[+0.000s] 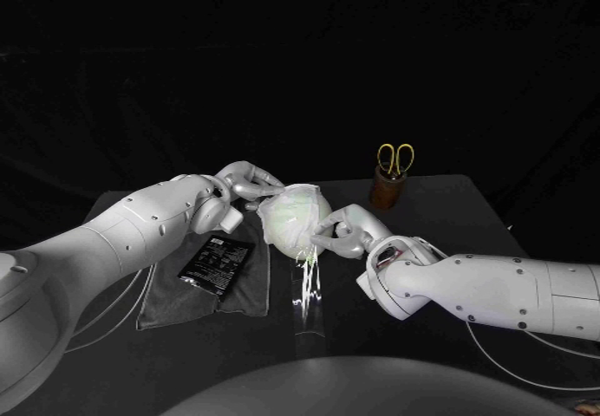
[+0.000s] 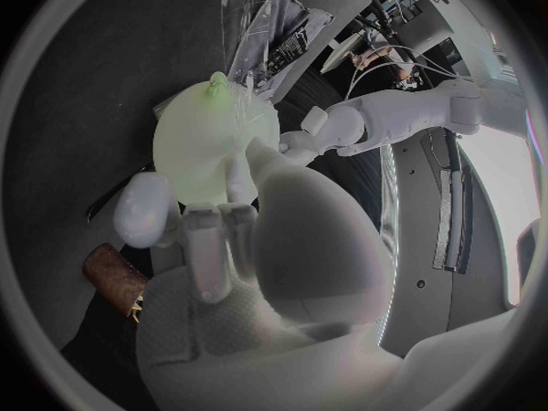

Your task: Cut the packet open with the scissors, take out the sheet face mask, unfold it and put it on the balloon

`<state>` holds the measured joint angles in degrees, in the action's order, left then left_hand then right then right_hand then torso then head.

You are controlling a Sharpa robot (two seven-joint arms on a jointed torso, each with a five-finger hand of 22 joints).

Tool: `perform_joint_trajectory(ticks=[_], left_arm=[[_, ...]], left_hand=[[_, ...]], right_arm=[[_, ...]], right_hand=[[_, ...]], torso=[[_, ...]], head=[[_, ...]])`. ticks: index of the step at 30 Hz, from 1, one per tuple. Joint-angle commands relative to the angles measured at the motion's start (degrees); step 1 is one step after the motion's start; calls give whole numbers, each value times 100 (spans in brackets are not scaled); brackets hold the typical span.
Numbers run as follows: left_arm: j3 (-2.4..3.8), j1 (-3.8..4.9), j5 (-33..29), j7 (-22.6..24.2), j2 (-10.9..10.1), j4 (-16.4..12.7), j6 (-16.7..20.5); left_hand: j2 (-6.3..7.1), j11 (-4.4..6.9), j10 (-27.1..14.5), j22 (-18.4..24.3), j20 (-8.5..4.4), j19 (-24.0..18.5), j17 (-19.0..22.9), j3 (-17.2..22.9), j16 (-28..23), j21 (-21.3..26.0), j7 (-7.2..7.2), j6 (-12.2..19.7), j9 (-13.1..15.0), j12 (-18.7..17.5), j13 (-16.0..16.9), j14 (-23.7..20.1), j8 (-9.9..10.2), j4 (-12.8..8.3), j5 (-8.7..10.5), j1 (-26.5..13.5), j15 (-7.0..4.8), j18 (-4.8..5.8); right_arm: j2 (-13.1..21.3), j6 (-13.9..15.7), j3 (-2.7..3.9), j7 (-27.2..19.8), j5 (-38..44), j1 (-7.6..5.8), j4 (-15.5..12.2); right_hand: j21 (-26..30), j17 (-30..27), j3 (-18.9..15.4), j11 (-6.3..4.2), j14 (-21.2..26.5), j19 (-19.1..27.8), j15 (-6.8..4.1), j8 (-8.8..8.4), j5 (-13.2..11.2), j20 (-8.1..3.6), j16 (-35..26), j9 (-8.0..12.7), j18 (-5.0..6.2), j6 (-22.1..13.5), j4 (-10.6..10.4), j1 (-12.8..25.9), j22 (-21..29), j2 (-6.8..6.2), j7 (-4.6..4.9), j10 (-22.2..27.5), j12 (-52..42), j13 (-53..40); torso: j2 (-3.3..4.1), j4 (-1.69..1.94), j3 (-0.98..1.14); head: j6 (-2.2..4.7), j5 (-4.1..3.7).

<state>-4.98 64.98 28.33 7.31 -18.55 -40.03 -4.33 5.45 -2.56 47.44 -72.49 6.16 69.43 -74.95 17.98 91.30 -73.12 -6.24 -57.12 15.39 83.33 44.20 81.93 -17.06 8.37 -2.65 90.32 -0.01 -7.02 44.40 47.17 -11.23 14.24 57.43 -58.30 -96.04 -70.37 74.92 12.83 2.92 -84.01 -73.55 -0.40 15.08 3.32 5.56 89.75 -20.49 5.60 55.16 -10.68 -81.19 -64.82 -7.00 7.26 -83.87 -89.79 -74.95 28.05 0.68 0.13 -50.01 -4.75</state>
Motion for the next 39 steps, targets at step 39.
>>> perform_joint_trajectory(ticks=[39], left_arm=[[0,129,263,78,246,144,640]], left_hand=[[269,125,998,-498,-144,582,-1027,1579,-100,-492,67,-382,522,-114,542,507,-435,-667,-13,-808,-132,254]], right_arm=[[17,-55,4,69,74,-47,-43]], right_hand=[[-34,1508,26,17,-599,-28,-20,-27,-33,1,25,6,21,20,-7,51,-2,29,43,-613,-21,-1505]], torso=[[8,-8,5]], head=[[1,-3]])
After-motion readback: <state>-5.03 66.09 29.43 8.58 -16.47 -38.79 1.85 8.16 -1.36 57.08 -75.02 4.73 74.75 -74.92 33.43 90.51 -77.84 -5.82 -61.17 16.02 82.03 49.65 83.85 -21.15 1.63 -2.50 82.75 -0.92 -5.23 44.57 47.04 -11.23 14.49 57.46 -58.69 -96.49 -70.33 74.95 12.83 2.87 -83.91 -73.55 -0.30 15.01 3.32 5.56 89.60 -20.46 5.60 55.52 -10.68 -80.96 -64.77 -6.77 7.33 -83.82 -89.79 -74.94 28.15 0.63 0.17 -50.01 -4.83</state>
